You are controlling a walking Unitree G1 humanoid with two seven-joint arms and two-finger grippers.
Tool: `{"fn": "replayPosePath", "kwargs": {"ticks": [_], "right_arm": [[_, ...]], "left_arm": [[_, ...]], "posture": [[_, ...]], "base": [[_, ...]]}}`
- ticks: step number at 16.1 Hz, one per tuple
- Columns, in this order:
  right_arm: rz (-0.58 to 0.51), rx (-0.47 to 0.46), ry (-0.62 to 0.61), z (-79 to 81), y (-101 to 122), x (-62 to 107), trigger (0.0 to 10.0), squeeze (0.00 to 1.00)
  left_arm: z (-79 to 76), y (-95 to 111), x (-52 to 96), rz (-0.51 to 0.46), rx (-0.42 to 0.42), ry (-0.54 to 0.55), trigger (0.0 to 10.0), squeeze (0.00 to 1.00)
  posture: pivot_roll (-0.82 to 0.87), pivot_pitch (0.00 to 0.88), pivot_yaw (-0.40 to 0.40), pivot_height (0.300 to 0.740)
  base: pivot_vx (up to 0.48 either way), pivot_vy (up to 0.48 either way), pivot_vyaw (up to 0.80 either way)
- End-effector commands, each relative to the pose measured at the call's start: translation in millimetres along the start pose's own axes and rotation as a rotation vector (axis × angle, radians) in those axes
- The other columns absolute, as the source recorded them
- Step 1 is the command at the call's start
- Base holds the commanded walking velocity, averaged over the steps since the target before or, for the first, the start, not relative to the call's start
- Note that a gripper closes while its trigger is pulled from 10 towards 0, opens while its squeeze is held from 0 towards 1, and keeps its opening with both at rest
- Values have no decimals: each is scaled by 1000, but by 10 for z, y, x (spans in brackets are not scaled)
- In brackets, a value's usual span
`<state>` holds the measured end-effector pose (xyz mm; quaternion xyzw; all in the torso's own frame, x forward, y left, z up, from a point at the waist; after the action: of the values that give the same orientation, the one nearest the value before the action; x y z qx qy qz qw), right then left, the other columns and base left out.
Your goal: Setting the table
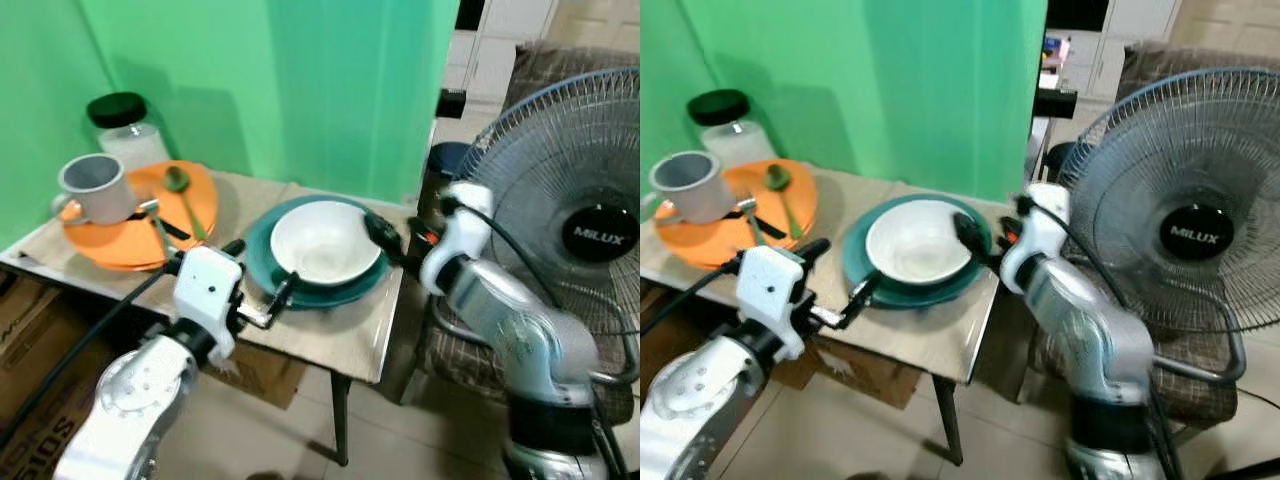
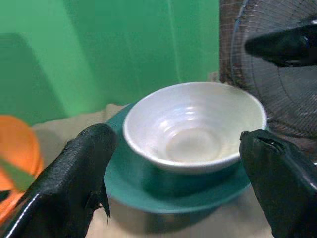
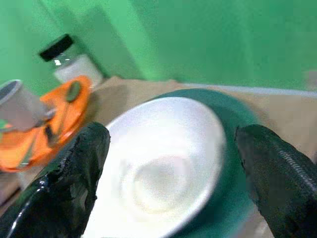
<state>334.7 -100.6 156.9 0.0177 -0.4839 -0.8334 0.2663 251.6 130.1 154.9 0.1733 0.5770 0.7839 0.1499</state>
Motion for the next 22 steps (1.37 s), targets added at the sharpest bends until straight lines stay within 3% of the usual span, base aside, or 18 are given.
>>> {"fn": "replayPosePath", "kwargs": {"ticks": [1, 3, 7, 9, 10, 11, 13, 17, 22], "right_arm": [[64, -35, -9, -25, -49, -42, 10000, 0], [171, -41, -43, -37, -164, -166, 10000, 0], [222, -16, -128, -102, -198, -289, 10000, 0], [240, -105, -88, -42, -221, -313, 10000, 0], [242, -143, -68, -14, -227, -321, 8510, 0], [244, -178, -58, -1, -234, -332, 2078, 0], [250, -212, -72, -33, -246, -350, 0, 0], [268, -202, -120, -115, -292, -376, 0, 0], [274, -230, -109, -91, -312, -396, 0, 0]], "left_arm": [[55, 5, 31, 1, -11, 11, 10000, 0], [108, -14, 86, 12, -22, 17, 10000, 0], [70, -27, 170, 22, -20, -20, 10000, 0], [35, -53, 206, 35, -12, -52, 10000, 0], [17, -68, 216, 43, -11, -67, 10000, 0], [6, -83, 223, 51, -12, -79, 10000, 0], [-8, -94, 234, 57, -9, -95, 10000, 0], [-41, -106, 247, 63, -5, -117, 10000, 0], [-42, -109, 240, 63, -5, -119, 10000, 0]], "posture": [[83, 0, 42, 740], [91, 0, 35, 740], [100, 0, 26, 740], [100, 0, 24, 740], [100, 0, 24, 740], [100, 0, 24, 740], [102, 0, 26, 740], [103, 0, 25, 740], [102, 0, 24, 740]], "base": [[0, 0, 0], [0, 0, 0], [0, 0, 0], [0, 0, 0], [0, 0, 0], [0, 0, 0], [0, 0, 0], [0, 0, 0], [0, 0, 0]]}}
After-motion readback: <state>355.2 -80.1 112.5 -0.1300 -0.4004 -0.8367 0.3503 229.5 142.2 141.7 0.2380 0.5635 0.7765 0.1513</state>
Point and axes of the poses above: a point about 5 cm out from each wrist's last joint towards the gripper, its own x axis pointing back from the gripper into the wrist, its own y axis along the axis of the wrist's last joint, z = x × y, the point moved 4 cm from there along -x, pointing out of the wrist towards the gripper, and after that the axes turned 7 degrees about -x, right-handed, at the moved point
